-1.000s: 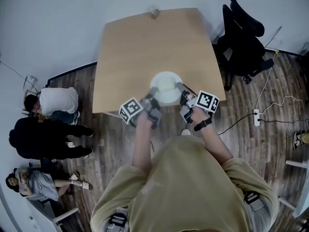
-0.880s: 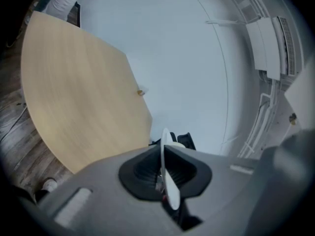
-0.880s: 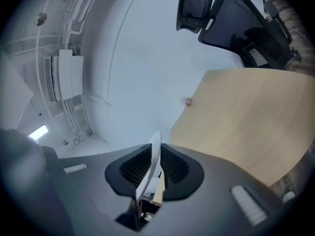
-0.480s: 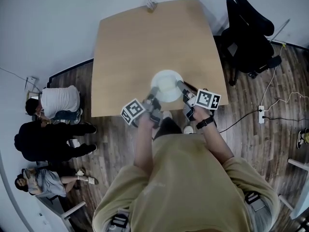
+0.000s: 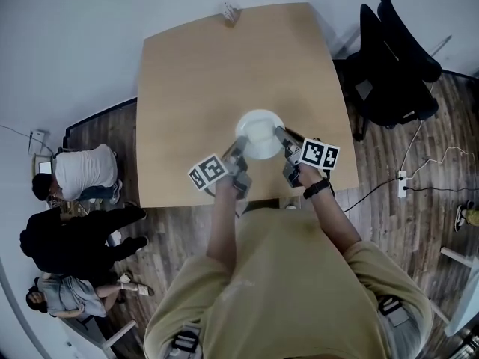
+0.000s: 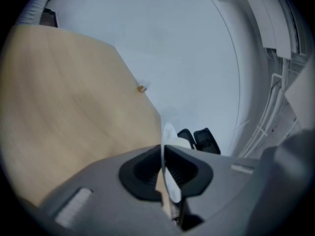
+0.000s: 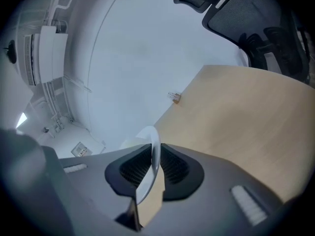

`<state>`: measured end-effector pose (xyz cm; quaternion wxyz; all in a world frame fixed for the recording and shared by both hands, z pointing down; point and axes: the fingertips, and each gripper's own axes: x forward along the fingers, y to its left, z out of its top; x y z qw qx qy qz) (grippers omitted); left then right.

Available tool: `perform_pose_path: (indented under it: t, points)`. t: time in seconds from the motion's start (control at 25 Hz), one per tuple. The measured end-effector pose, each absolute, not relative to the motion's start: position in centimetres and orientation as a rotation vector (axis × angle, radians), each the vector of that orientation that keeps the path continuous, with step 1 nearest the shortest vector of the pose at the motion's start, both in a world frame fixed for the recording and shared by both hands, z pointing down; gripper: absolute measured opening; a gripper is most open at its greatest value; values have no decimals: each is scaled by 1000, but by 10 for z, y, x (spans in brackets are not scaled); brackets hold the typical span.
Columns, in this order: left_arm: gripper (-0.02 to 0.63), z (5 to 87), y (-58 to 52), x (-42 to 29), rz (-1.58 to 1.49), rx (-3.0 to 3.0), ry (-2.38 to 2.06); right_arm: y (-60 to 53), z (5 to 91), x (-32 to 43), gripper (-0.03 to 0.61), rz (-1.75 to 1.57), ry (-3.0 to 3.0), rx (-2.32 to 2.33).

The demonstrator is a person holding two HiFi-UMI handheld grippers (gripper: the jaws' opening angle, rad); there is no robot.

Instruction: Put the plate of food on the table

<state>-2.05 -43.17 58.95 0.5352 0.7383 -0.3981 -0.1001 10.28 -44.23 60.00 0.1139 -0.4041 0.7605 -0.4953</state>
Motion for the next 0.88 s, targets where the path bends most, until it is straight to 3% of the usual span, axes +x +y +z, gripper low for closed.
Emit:
perform_pose_path:
  t: [0.88]
  points:
    - [71,697,-593,-66,81,1675,-1028,-602,693,56,58,-1654,2269,-1331]
